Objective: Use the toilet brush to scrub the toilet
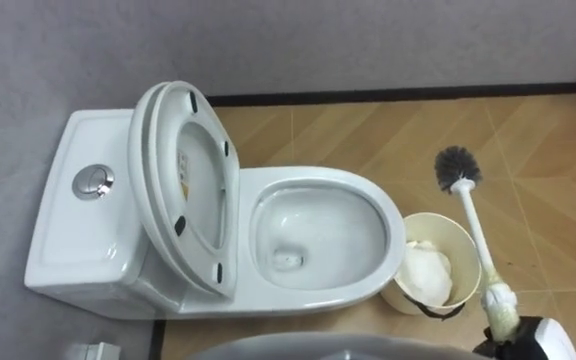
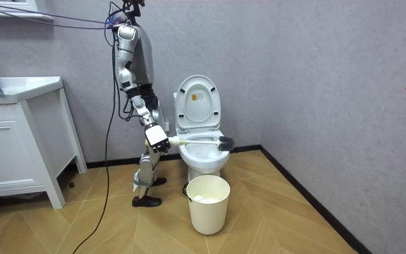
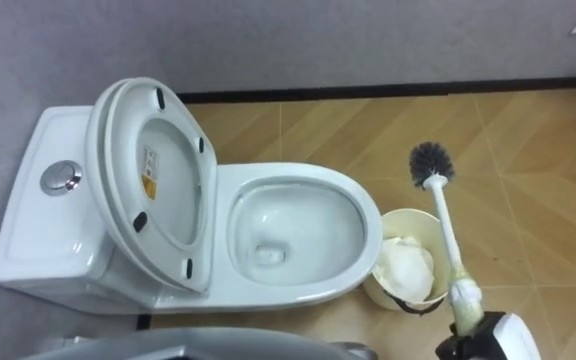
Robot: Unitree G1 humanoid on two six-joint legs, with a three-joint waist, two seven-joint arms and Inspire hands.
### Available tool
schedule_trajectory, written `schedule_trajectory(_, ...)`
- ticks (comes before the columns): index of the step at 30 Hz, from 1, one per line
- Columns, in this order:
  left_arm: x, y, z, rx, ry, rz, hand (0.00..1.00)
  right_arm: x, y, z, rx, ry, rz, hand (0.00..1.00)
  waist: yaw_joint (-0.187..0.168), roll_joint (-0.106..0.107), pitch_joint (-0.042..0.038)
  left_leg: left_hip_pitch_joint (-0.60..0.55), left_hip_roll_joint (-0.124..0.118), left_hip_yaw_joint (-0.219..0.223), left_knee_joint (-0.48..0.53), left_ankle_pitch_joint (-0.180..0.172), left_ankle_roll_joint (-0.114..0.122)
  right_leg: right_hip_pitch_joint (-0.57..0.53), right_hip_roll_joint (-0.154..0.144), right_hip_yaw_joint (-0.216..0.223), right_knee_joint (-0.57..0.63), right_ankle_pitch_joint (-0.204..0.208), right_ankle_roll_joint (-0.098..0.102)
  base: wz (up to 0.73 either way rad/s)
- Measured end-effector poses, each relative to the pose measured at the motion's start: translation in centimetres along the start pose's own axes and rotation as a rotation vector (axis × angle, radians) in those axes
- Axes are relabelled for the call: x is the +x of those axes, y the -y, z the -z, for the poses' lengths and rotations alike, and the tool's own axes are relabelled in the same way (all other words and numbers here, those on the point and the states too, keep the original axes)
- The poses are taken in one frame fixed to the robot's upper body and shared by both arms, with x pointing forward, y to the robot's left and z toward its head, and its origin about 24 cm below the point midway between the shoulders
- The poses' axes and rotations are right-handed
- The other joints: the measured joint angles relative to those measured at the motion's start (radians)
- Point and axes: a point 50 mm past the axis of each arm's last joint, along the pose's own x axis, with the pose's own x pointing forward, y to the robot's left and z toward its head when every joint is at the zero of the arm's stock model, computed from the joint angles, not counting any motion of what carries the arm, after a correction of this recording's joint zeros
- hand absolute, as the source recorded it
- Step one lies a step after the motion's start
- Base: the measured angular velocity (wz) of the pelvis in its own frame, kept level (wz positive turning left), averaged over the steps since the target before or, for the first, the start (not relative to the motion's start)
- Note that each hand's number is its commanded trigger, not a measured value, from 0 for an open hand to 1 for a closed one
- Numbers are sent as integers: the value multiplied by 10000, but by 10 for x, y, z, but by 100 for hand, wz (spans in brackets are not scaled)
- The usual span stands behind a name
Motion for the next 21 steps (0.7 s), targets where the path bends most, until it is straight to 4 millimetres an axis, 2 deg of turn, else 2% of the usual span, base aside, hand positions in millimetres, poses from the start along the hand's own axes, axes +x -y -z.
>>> schedule_trajectory(5,0,1,-3,1049,188,48,0,-3,-6,13,-58,-665,-530,0,15,17,-2,16,-7,-1,4,1,1,5,-2,12,6,17,-7,0)
schedule_trajectory(13,1,7,-24,1894,918,413,0,-7,-15,25,-193,-1365,-1598,0,5,83,1,2,-4,-1,18,1,1,7,0,25,7,17,-7,0)
schedule_trajectory(21,0,10,-19,2727,691,556,0,-12,-26,28,-656,-1690,-3020,0,-9,48,-8,-32,-73,-44,17,0,1,10,-4,-1,-72,16,-7,0)
